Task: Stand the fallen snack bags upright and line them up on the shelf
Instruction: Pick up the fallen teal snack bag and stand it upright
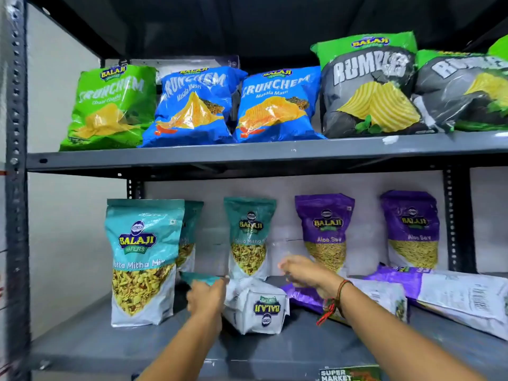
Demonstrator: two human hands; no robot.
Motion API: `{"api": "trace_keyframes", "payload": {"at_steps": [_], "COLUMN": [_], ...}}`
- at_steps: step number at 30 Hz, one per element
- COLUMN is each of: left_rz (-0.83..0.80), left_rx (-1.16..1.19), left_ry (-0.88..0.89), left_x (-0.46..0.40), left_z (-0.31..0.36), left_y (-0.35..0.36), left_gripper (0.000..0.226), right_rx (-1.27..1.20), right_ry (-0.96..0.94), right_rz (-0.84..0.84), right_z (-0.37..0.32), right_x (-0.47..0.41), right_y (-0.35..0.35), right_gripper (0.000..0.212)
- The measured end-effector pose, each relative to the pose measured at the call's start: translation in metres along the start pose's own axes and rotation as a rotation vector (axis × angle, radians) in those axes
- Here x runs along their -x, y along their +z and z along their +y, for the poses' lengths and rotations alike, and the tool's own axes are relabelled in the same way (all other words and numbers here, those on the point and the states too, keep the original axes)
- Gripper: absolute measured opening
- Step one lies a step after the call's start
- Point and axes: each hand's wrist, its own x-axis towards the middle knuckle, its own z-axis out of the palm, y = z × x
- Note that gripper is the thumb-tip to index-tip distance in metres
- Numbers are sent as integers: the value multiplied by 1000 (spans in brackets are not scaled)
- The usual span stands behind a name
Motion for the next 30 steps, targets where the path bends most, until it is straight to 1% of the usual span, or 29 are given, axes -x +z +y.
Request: {"api": "trace_keyframes", "payload": {"at_steps": [1, 2, 3, 4, 5, 6, 7, 9, 11, 12, 13, 14, 16, 17, 21, 25, 27, 30], "left_rz": [70, 67, 20, -5, -46, -46, -59, -118, -149, -164, -187, -193, -219, -225, -218, -242, -287, -334], "left_rx": [60, 147, 188, 203, 261, 295, 311, 300, 269, 247, 232, 225, 213, 215, 257, 197, 133, 83], "left_ry": [7, -35, -79, -126, -147, -172, -193, -222, -229, -243, -250, -251, -241, -230, -149, -8, 69, 190], "left_x": [-28, -46, -46, -34, -22, -15, -17, -27, -41, -43, -46, -49, -51, -53, -57, -64, -70, -73], "left_z": [-17, -27, -29, -24, -19, -16, -15, -15, -16, -14, -13, -12, -8, -7, 5, 19, 27, 43], "left_y": [-2, -1, -2, -3, -5, -6, -7, -10, -17, -19, -22, -23, -25, -26, -26, -27, -29, -34], "left_gripper": [81, 87, 87, 77, 58, 38, 30, 37, 48, 50, 45, 34, 13, 12, 22, 28, 30, 36], "right_rx": [65, 110, 124, 110, 95, 97, 98, 120, 177, 186, 196, 184, 141, 111, -35, -326, -378, -471], "right_ry": [54, 113, 164, 197, 223, 234, 232, 258, 262, 255, 254, 267, 272, 274, 259, 214, 149, 13], "right_rz": [-91, -155, -202, -255, -248, -232, -238, -222, -227, -237, -255, -279, -305, -287, -199, -118, -56, 9], "right_z": [5, 7, 13, 18, 17, 15, 11, 1, -1, -6, -8, -9, -12, -13, -4, 5, 5, -3], "right_x": [-6, -11, -18, -23, -28, -32, -37, -41, -48, -46, -47, -47, -44, -42, -46, -48, -50, -46], "right_y": [8, 14, 23, 30, 35, 38, 39, 39, 40, 42, 44, 47, 50, 51, 57, 62, 62, 62], "right_gripper": [28, 27, 25, 24, 25, 24, 24, 29, 24, 25, 35, 42, 46, 46, 50, 51, 52, 45]}}
